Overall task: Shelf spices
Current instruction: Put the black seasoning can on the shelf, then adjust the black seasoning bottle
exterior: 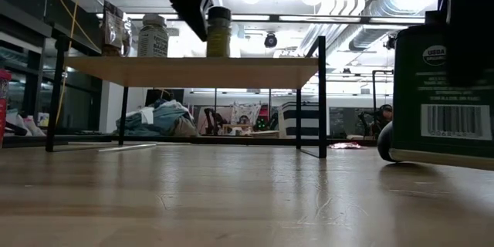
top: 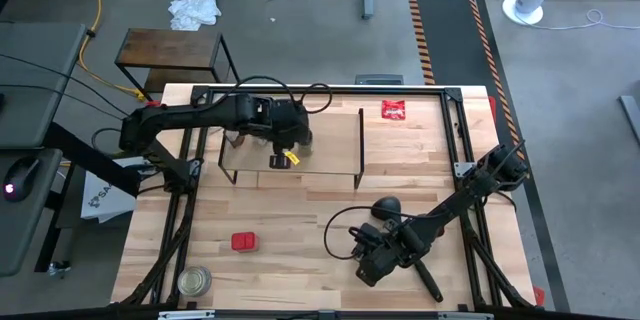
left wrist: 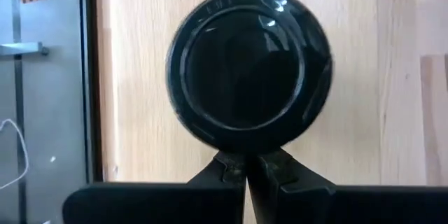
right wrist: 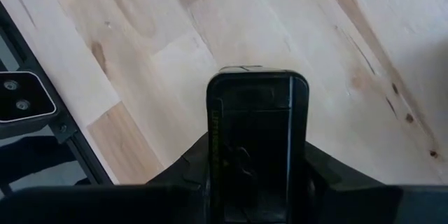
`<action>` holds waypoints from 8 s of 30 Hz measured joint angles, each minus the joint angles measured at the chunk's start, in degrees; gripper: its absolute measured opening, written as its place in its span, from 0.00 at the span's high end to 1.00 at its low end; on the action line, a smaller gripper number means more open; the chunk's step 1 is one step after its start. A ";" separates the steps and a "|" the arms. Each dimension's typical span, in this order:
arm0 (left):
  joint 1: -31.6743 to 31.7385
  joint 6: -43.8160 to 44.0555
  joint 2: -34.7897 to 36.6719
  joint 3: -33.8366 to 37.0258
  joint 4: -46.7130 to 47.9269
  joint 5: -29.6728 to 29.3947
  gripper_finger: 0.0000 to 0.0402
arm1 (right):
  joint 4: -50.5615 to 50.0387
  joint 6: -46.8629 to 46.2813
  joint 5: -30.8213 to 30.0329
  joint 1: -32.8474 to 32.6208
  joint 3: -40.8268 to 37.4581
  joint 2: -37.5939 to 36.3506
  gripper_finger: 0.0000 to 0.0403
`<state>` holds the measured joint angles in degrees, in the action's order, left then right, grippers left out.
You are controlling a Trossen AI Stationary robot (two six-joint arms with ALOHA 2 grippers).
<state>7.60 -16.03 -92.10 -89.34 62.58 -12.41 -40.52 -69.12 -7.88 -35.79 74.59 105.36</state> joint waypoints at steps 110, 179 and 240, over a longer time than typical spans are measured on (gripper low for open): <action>-11.04 39.36 26.85 0.00 8.75 -22.88 1.00 | -26.70 46.50 -20.43 41.00 37.89 8.44 1.00; -11.04 44.08 22.24 0.04 7.06 -21.15 1.00 | -5.35 30.58 36.01 55.85 48.04 19.26 1.00; -15.98 47.05 6.57 19.17 -30.43 -20.43 1.00 | -38.11 37.88 -9.64 36.79 47.17 -7.32 1.00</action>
<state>-8.37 31.03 -85.54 -70.17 32.15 -32.84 -78.63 -31.24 -17.52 0.99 121.75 98.04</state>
